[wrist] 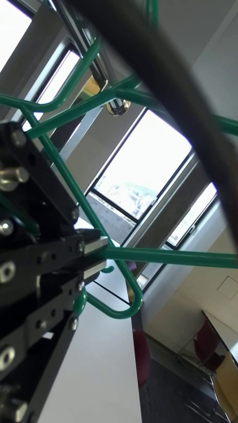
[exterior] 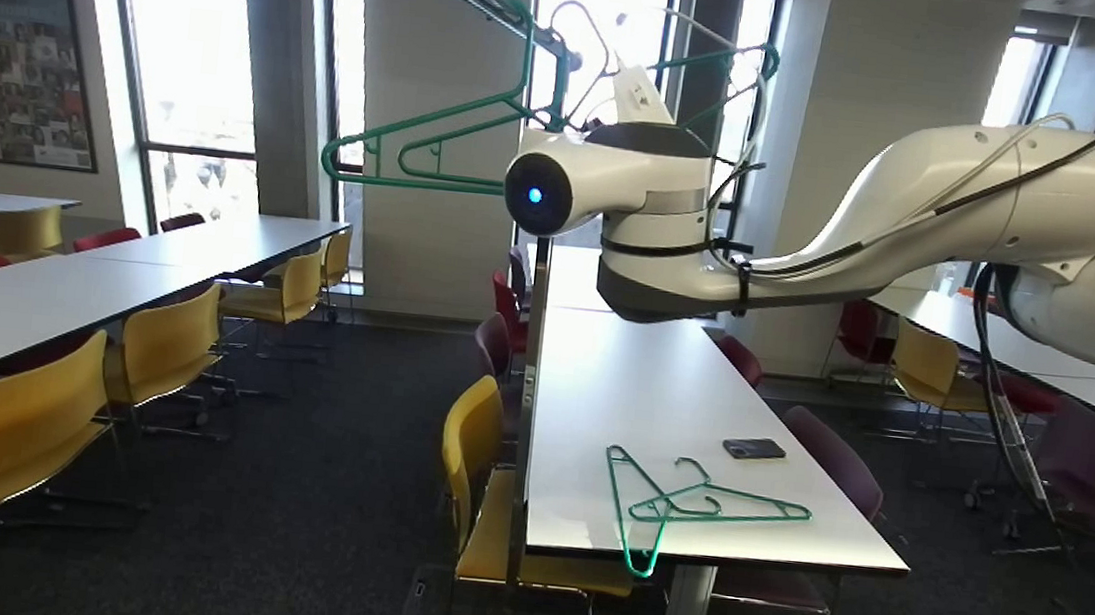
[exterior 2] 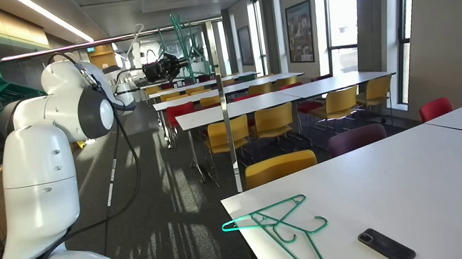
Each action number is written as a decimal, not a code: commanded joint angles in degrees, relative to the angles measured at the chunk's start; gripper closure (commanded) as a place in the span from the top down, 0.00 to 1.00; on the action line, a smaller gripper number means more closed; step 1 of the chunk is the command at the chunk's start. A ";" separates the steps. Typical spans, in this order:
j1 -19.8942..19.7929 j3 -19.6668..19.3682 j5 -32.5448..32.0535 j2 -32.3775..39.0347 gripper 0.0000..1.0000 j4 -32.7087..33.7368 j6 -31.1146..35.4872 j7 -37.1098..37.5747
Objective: Put one hanger on the cloth rack
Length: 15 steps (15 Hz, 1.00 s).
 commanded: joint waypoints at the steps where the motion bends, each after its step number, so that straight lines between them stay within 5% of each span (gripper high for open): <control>1: 1.54 -1.78 -1.16 2.18 0.02 3.88 1.97 -4.51; 15: 4.88 -3.65 -3.28 6.36 0.02 10.13 3.77 -10.23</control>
